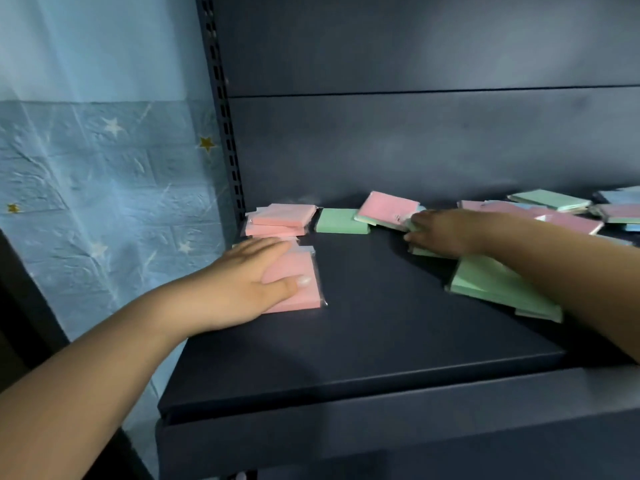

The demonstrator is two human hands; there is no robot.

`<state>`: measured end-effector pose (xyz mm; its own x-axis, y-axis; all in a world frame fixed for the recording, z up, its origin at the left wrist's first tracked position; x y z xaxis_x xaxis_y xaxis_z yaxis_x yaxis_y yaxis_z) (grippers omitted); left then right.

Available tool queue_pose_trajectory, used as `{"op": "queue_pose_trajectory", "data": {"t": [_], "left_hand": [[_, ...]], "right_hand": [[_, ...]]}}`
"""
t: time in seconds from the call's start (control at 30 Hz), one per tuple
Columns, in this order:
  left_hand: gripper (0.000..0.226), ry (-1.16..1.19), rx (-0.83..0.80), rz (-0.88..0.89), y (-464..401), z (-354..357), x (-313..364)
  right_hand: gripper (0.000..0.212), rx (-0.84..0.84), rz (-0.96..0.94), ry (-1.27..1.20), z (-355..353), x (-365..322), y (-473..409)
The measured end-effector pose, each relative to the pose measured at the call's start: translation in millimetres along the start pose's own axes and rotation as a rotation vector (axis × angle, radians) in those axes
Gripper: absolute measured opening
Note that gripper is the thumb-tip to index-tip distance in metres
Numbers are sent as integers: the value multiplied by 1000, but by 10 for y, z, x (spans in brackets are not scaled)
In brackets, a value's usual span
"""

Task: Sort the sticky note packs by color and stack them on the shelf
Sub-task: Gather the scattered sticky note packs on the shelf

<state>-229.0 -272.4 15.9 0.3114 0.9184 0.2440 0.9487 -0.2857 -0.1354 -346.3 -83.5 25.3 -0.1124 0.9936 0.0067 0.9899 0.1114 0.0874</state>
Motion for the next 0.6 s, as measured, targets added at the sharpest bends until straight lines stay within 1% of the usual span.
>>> {"op": "queue_pose_trajectory", "data": {"t": [0.07, 0.13, 0.17, 0.27, 0.37, 0.43, 0.5, 0.6], "left_hand": [[69, -79, -66, 1, -62, 54, 53], [79, -141, -75, 22, -92, 24, 139], [80, -127, -56, 21, -94, -20, 168], [62, -17, 28, 6, -145, -164, 293], [45, -81, 7, 14, -387, -224, 422], [42, -146, -12, 12, -663, -226, 466], [46, -218, -56, -23, -915, -166, 440], [50, -297, -137, -106, -1215, 9, 344]], "right_hand": [[48, -1, -19, -14, 11, 48, 15], [46, -2, -42, -15, 21, 77, 25], [45, -3, -48, -4, 22, 85, 32], [48, 0, -63, 34, 9, 159, 21], [51, 13, -52, 84, -37, 236, 22], [50, 43, -79, 112, -103, 255, 1], [55, 41, -105, 133, -118, 269, -22], [72, -78, -117, 180, 44, 350, -75]]}}
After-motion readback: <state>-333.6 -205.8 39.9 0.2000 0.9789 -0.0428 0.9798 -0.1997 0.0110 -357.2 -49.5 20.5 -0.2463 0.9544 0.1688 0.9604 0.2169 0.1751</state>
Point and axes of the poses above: each hand's wrist, its own y-axis away from the middle knuckle, its own z-axis out of the palm, x = y × z, the point moved 10 cm from there along -y, towards the middle knuckle, and after that the axes turned 14 degrees about z, right-handed, at the moved point
